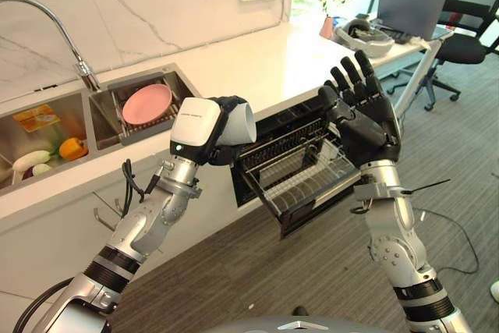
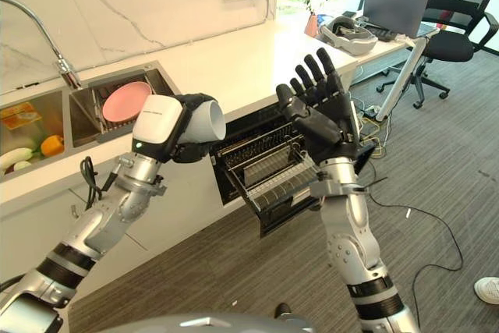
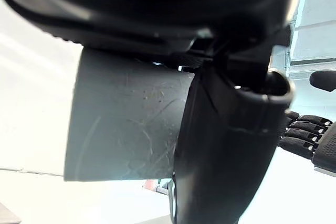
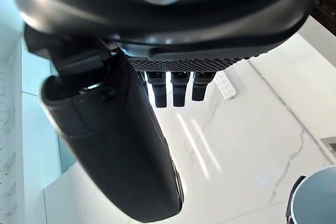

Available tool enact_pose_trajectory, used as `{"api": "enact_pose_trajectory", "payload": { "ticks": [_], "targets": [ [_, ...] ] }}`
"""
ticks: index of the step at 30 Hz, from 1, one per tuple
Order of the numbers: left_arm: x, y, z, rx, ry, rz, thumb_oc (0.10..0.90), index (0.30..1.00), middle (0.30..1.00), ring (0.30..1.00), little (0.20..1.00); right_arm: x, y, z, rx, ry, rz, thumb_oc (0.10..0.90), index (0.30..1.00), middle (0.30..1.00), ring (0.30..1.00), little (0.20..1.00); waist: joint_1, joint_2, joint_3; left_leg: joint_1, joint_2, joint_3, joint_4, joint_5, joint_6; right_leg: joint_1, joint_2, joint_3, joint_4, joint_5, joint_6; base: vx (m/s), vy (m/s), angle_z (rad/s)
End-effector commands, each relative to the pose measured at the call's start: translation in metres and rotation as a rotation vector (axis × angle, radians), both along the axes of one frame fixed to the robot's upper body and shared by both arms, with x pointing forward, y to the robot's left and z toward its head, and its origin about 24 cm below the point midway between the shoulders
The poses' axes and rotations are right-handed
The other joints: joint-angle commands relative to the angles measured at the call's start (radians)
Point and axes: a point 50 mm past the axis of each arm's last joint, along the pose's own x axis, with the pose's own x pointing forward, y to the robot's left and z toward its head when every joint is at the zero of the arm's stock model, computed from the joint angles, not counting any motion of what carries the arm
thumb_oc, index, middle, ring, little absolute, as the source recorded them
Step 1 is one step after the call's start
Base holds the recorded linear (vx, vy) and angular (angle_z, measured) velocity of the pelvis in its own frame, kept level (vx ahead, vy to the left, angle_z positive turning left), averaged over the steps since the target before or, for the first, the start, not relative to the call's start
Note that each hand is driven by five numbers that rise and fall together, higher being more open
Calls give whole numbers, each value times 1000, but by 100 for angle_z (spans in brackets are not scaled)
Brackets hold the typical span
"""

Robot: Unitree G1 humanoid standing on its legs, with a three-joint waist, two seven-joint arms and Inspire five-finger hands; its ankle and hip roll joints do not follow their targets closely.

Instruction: Place the dishes in the dishwasher.

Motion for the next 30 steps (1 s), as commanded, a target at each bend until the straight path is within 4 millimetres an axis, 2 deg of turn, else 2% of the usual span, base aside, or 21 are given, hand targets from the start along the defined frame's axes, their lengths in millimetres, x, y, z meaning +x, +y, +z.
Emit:
{"api": "enact_pose_trajectory", "payload": {
  "ticks": [1,6,10,13,21,25,30],
  "targets": [
    [9,-6,66,-2,-279,-72,400,300,300,300,300,-1,13,50,15,-268,93,800,900,900,900,900,4,-30,-51,-14,-28,26,9,-67,-29,65,-11,12,13,-149,77,0,0,0],
    [7,-11,77,-2,-324,-100,400,300,300,300,300,2,23,38,-28,-205,148,800,900,900,900,900,7,-31,-50,-16,-28,23,9,-64,-31,64,-10,10,13,-149,75,-3,-2,1],
    [-4,-21,90,-44,-394,-159,400,300,300,300,300,1,28,31,-26,-170,169,800,900,900,900,900,13,-33,-48,-17,-29,17,9,-64,-29,64,-10,5,12,-149,74,-13,-11,5],
    [-7,-24,94,-53,-414,-177,400,300,300,300,300,1,30,32,-29,-171,174,800,900,900,900,900,15,-34,-49,-18,-29,14,9,-63,-29,65,-10,3,12,-149,73,-13,-7,6],
    [-34,-47,113,-149,-501,-348,400,300,300,300,300,0,35,26,-24,-140,181,800,900,900,900,900,23,-36,-45,-21,-32,4,9,-60,-25,66,-12,-3,12,-148,73,-10,-8,5],
    [-43,-59,113,-181,-472,-441,400,300,300,300,300,-1,37,29,-31,-149,189,800,900,900,900,900,26,-39,-43,-23,-34,-1,9,-59,-23,65,-12,-4,12,-146,72,-3,0,1],
    [-49,-75,107,-163,-400,-553,400,300,300,300,300,1,41,41,-48,-197,209,800,900,900,900,900,28,-41,-41,-24,-36,-4,9,-59,-19,63,-13,-3,12,-145,73,-7,2,4]
  ]
}}
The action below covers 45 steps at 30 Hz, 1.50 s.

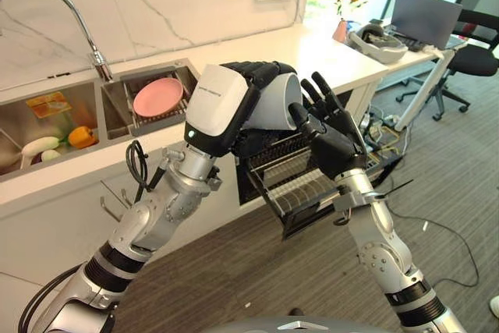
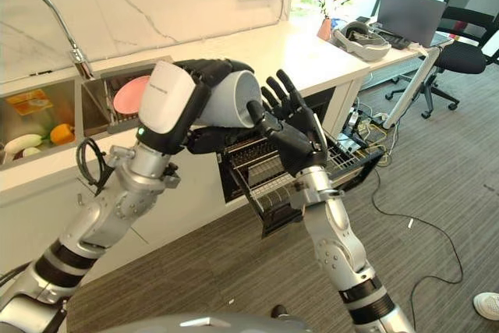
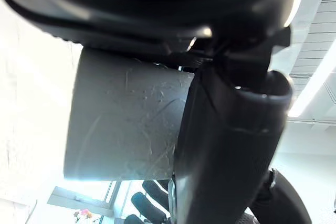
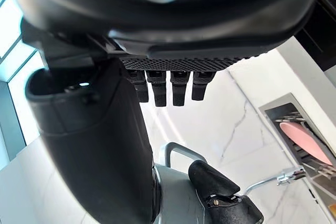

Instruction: Place the dishes in the dishwasher.

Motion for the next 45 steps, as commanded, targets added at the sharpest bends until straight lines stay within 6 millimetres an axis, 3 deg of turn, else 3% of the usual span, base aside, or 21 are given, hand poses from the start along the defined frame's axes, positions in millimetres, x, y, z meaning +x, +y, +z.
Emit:
{"api": "enact_pose_trajectory", "payload": {
  "ticks": [1,6,9,15,16,17,18,21,28,29,32,38,41,45],
  "targets": [
    [-18,-27,49,-71,-210,-244,400,300,300,300,300,2,13,60,25,-291,67,800,900,900,900,900,3,-15,-42,-9,-29,31,4,-70,-22,60,-4,35,12,-142,69,0,0,0],
    [-20,-42,39,48,-141,-338,400,300,300,300,300,3,35,73,115,-298,252,800,900,900,900,900,8,-20,-42,-9,-29,29,4,-71,-22,58,-4,38,12,-140,69,0,0,0],
    [-23,-50,42,252,-185,-404,400,300,300,300,300,4,44,85,38,-332,356,800,900,900,900,900,6,-20,-45,-13,-29,33,4,-70,-25,52,-2,41,13,-137,72,-11,9,2],
    [-30,-44,77,432,-409,-389,400,300,300,300,300,-3,52,81,-24,-325,463,800,900,900,900,900,15,-24,-45,-18,-31,27,4,-68,-29,48,-1,37,13,-134,74,0,0,0],
    [-31,-43,81,428,-440,-377,400,300,300,300,300,-3,53,79,-20,-311,467,695,742,742,742,742,17,-25,-44,-19,-31,26,4,-67,-29,47,-1,36,13,-134,74,0,0,0],
    [-30,-40,87,419,-480,-349,400,300,300,300,300,-2,54,75,-11,-295,468,491,436,436,436,436,21,-26,-44,-20,-32,24,4,-67,-30,48,-1,35,13,-134,74,0,0,0],
    [-30,-40,87,419,-481,-347,400,300,300,300,300,-2,54,75,-11,-295,469,406,309,309,309,309,20,-26,-44,-20,-32,24,4,-67,-30,48,-1,35,13,-134,74,1,-6,4],
    [-32,-37,97,363,-586,-293,400,300,300,300,300,-1,58,69,11,-263,461,400,300,300,300,300,28,-26,-43,-21,-33,19,4,-66,-30,48,-2,28,12,-134,74,2,-2,3],
    [-35,-38,97,295,-643,-264,400,300,300,300,300,5,59,64,77,-237,395,400,300,300,300,300,33,-24,-42,-18,-33,13,4,-67,-29,54,-3,22,12,-139,72,2,1,0],
    [-34,-37,95,250,-622,-259,800,900,900,900,900,5,57,65,94,-240,369,400,300,300,300,300,36,-27,-40,-18,-33,12,4,-67,-28,55,-4,21,12,-140,72,0,0,0],
    [-34,-36,94,229,-616,-252,800,900,900,900,900,5,56,65,100,-239,358,400,300,300,300,300,35,-26,-42,-18,-33,11,4,-68,-28,55,-4,20,12,-140,72,0,0,0],
    [-33,-19,91,158,-607,-162,800,900,900,900,900,8,25,58,177,-221,166,400,300,300,300,300,44,-29,-39,-25,-34,-1,4,-65,-27,57,-8,3,12,-143,71,8,-4,6],
    [-30,5,87,118,-609,-35,800,900,900,900,900,9,-5,52,245,-208,-22,400,300,300,300,300,52,-30,-38,-27,-35,-11,4,-65,-27,59,-12,-9,12,-145,71,15,-2,12],
    [-26,34,75,36,-564,117,800,900,900,900,900,7,-29,49,310,-217,-176,400,300,300,300,300,60,-31,-40,-27,-38,-22,4,-66,-27,62,-13,-16,12,-146,69,19,-2,8]
  ]
}}
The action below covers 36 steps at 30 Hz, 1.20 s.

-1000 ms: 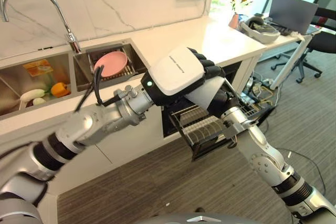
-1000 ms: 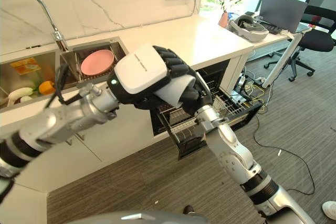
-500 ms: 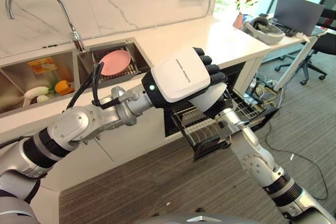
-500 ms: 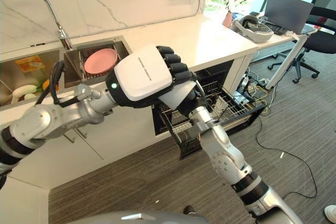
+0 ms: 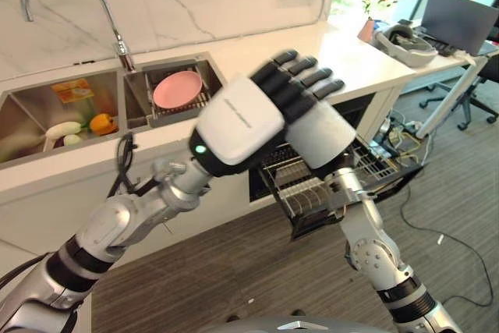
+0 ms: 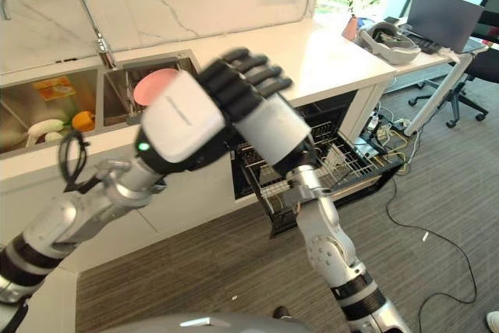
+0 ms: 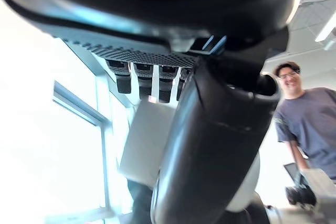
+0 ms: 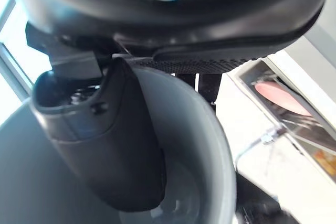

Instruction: Place the dishes in the dishwasher.

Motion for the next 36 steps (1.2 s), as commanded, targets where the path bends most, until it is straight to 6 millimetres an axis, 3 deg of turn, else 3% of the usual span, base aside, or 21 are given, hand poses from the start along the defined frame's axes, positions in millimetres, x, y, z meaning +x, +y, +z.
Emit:
{"api": "enact_pose_trajectory", "payload": {
  "ticks": [1,6,10,11,13,15,16,18,19,21,26,27,31,33,34,36],
  "targets": [
    [-2,25,43,-275,-238,64,800,900,900,900,900,1,-27,59,108,-313,-190,400,300,300,300,300,7,-33,-39,-2,-31,34,5,-67,-19,62,-9,33,12,-140,69,28,-5,14],
    [1,57,9,-419,-94,225,800,900,900,900,900,-5,-52,62,125,-338,-354,400,300,300,300,300,13,-34,-38,-3,-32,30,5,-67,-19,62,-8,29,12,-142,67,11,0,7],
    [1,70,-25,-536,122,263,800,900,900,900,900,-5,-74,60,-108,-320,-494,400,300,300,300,300,12,-39,-35,-5,-31,26,5,-66,-17,60,-9,26,12,-142,65,0,0,0],
    [2,76,-51,-567,285,293,800,900,900,900,900,-7,-91,63,-413,-315,-584,400,300,300,300,300,13,-45,-27,-9,-31,23,5,-64,-16,59,-9,24,12,-141,65,-12,0,4],
    [2,75,-52,-569,287,290,800,900,900,900,900,-7,-91,63,-418,-314,-586,400,300,300,300,300,13,-42,-29,-10,-32,23,5,-63,-15,58,-10,23,12,-141,66,10,-9,4],
    [0,78,-98,-500,590,324,800,900,900,900,900,-5,-118,74,-1039,-327,-679,400,300,300,300,300,18,-60,-20,-11,-30,17,5,-69,-16,59,-8,17,14,-147,70,10,-23,7],
    [-1,74,-101,-489,618,306,800,900,900,900,900,-5,-120,80,-1086,-341,-704,400,300,300,300,300,17,-62,-18,-17,-32,15,5,-63,-15,55,-9,15,13,-141,72,-5,-17,7],
    [-7,59,-144,-423,923,259,800,900,900,900,900,6,-128,98,-1459,-375,-654,400,300,300,300,300,21,-78,-11,-23,-32,10,5,-61,-15,53,-9,9,13,-139,76,-22,-13,16],
    [-7,58,-145,-426,925,256,800,900,900,900,900,6,-129,99,-1461,-375,-654,400,300,300,300,300,21,-75,-11,-25,-33,9,5,-60,-14,52,-10,8,13,-139,76,-31,0,12],
    [-19,47,-188,-423,1185,252,800,900,900,900,900,17,-131,104,-1596,-369,-602,400,300,300,300,300,28,-87,-3,-20,-31,10,5,-66,-15,55,-7,9,15,-146,76,0,0,0],
    [-42,45,-251,-278,1484,347,800,900,900,900,900,49,-126,113,-1758,-347,-475,400,300,300,300,300,38,-106,11,-35,-28,17,5,-54,-17,38,-3,10,14,-134,77,0,0,0],
    [-50,43,-264,-240,1561,359,800,900,900,900,900,58,-133,105,-1804,-283,-456,400,300,300,300,300,43,-111,16,-38,-26,16,5,-52,-17,35,-2,11,15,-133,76,0,0,0],
    [-67,55,-292,-329,1751,482,800,900,900,900,900,89,-138,98,-1914,-133,-387,400,300,300,300,300,70,-130,48,-60,-19,11,5,-41,-20,17,5,3,18,-130,71,-64,-27,3],
    [-70,60,-298,-340,1777,523,800,900,900,900,900,96,-139,100,-1934,-106,-389,400,300,300,300,300,79,-135,60,-69,-18,4,6,-36,-20,11,7,-1,19,-129,70,-104,-41,4],
    [-68,65,-302,-366,1791,572,800,900,900,900,900,110,-144,102,-1989,-26,-439,400,300,300,300,300,102,-140,92,-93,-18,-6,11,-26,-22,-6,7,-11,24,-126,66,-191,-61,7],
    [-64,68,-307,-475,1806,621,800,900,900,900,900,123,-136,109,-1975,-16,-487,400,300,300,300,300,109,-139,120,-116,-19,-18,16,-13,-22,-24,6,-22,30,-123,62,-134,-39,13]
  ]
}}
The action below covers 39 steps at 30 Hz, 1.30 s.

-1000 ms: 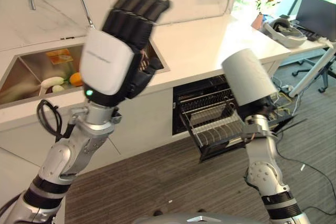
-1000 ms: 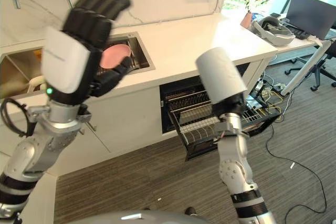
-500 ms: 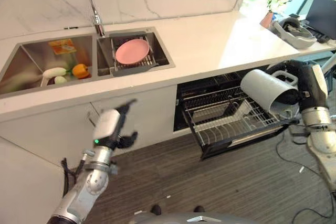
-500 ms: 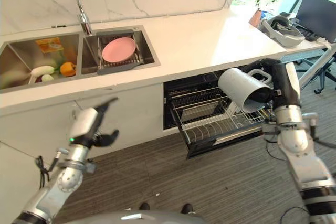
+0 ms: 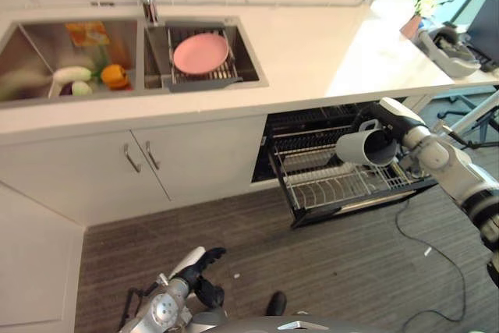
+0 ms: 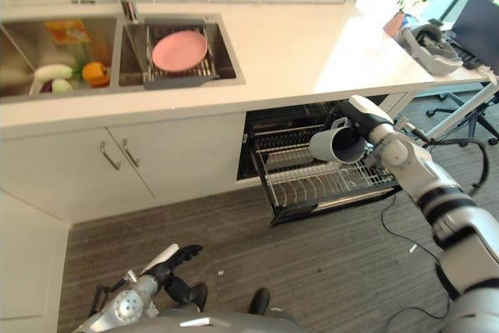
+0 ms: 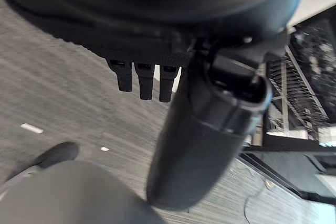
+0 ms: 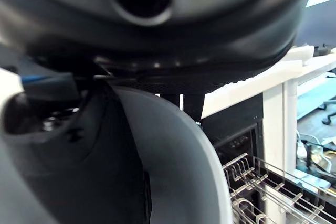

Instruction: Place the dishes in the dishwasher.

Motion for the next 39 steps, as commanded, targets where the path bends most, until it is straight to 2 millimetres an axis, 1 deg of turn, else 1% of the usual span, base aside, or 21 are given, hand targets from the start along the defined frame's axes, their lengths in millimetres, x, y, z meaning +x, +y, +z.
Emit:
{"api": "enact_pose_trajectory", "payload": {
  "ticks": [1,2,3,4,5,6,8,10,12,16,17,18,20,21,26,31,33,35,36,37,39],
  "targets": [
    [13,-15,10,-87,-74,8,800,900,900,900,900,11,5,88,-35,-315,30,400,300,300,300,300,29,-11,11,-2,-19,51,-11,-48,-18,46,2,42,30,-119,47,-53,-17,29],
    [13,-15,8,-111,-51,31,800,900,900,900,900,15,4,83,-36,-297,4,400,300,300,300,300,35,-9,22,-13,-20,45,-9,-43,-18,40,0,37,33,-118,45,-99,-24,30],
    [18,-13,9,-111,-62,58,800,900,900,900,900,21,5,82,-26,-300,-33,400,300,300,300,300,51,-6,52,-43,-24,29,-5,-31,-19,18,-2,24,37,-116,43,-101,-25,36],
    [19,-12,9,-111,-64,59,800,900,900,900,900,21,6,83,-26,-302,-32,400,300,300,300,300,49,-7,52,-46,-24,28,-4,-30,-19,16,-2,23,38,-116,43,-150,-34,23],
    [22,-10,10,-109,-70,76,800,900,900,900,900,24,6,87,-33,-313,-42,400,300,300,300,300,56,-7,70,-68,-26,21,-1,-21,-20,-3,-4,17,44,-115,42,-177,-40,32],
    [28,-3,10,-93,-79,125,800,900,900,900,900,26,1,87,-40,-315,-94,400,300,300,300,300,71,-2,104,-107,-30,8,5,-7,-24,-37,-7,6,54,-112,39,-224,-41,32],
    [31,0,9,-84,-80,144,800,900,900,900,900,27,-5,85,-28,-305,-140,400,300,300,300,300,81,6,127,-142,-33,-3,10,6,-28,-65,-9,-4,60,-109,37,-130,-23,24],
    [32,1,7,-73,-69,169,800,900,900,900,900,25,-12,75,17,-290,-190,400,300,300,300,300,93,18,153,-172,-32,-12,8,20,-32,-91,-12,-15,63,-107,35,-44,-21,38],
    [30,2,3,-59,-56,180,800,900,900,900,900,21,-22,66,30,-268,-239,400,300,300,300,300,102,27,160,-185,-30,-14,3,24,-39,-102,-10,-24,61,-110,34,-1,-22,29],
    [28,4,0,-45,-44,218,800,900,900,900,900,18,-30,58,25,-254,-282,400,300,300,300,300,111,36,176,-212,-26,-23,1,35,-46,-119,-10,-35,58,-108,34,-20,-21,10],
    [29,5,0,-43,-50,225,800,900,900,900,900,16,-33,55,38,-255,-304,400,300,300,300,300,113,40,181,-220,-25,-26,1,38,-48,-124,-10,-40,57,-108,34,-54,-42,10],
    [30,4,0,-39,-54,219,800,900,900,900,900,11,-44,49,45,-238,-354,400,300,300,300,300,120,54,192,-235,-28,-34,1,44,-52,-132,-12,-51,58,-111,33,-48,-28,13],
    [31,6,0,-29,-61,232,800,900,900,900,900,10,-47,50,55,-245,-380,400,300,300,300,300,121,62,198,-241,-31,-40,1,47,-53,-137,-13,-55,58,-112,32,-43,-16,14],
    [33,5,1,-32,-74,241,800,900,900,900,900,10,-48,51,64,-253,-392,400,300,300,300,300,122,71,203,-245,-32,-42,0,49,-54,-142,-13,-57,57,-112,31,-29,-6,8],
    [38,1,3,-32,-100,244,800,900,900,900,900,11,-46,52,74,-261,-401,400,300,300,300,300,118,81,209,-243,-32,-44,-1,49,-54,-145,-11,-49,56,-111,31,-22,-1,3],
    [42,-1,6,-42,-127,248,800,900,900,900,900,17,-36,57,93,-275,-365,400,300,300,300,300,111,83,210,-239,-29,-38,-3,48,-55,-143,-9,-37,51,-105,32,-14,-1,0],
    [43,-3,6,-40,-129,246,800,900,900,900,900,17,-36,54,98,-271,-371,400,300,300,300,300,111,83,211,-237,-29,-33,-3,47,-56,-144,-9,-36,48,-103,33,-16,-1,0],
    [44,-2,7,-46,-137,258,800,900,900,900,900,19,-33,60,101,-285,-365,400,300,300,300,300,109,83,210,-236,-28,-30,-3,47,-55,-146,-9,-33,48,-100,34,-27,5,-3],
    [43,-2,7,-45,-134,261,800,900,900,900,900,19,-34,61,99,-288,-371,515,472,472,472,472,108,84,209,-235,-29,-30,-3,47,-55,-146,-8,-32,47,-100,34,0,0,0],
    [42,-1,5,-39,-127,268,800,900,900,900,900,19,-34,61,100,-294,-378,800,900,900,900,900,107,84,209,-234,-29,-30,-3,48,-54,-145,-7,-32,47,-100,34,0,0,0],
    [40,1,3,-30,-116,283,800,900,900,900,900,21,-31,65,108,-309,-373,800,900,900,900,900,104,84,208,-234,-29,-29,-3,49,-55,-146,-7,-31,47,-100,34,-31,-1,-3]
  ]
}}
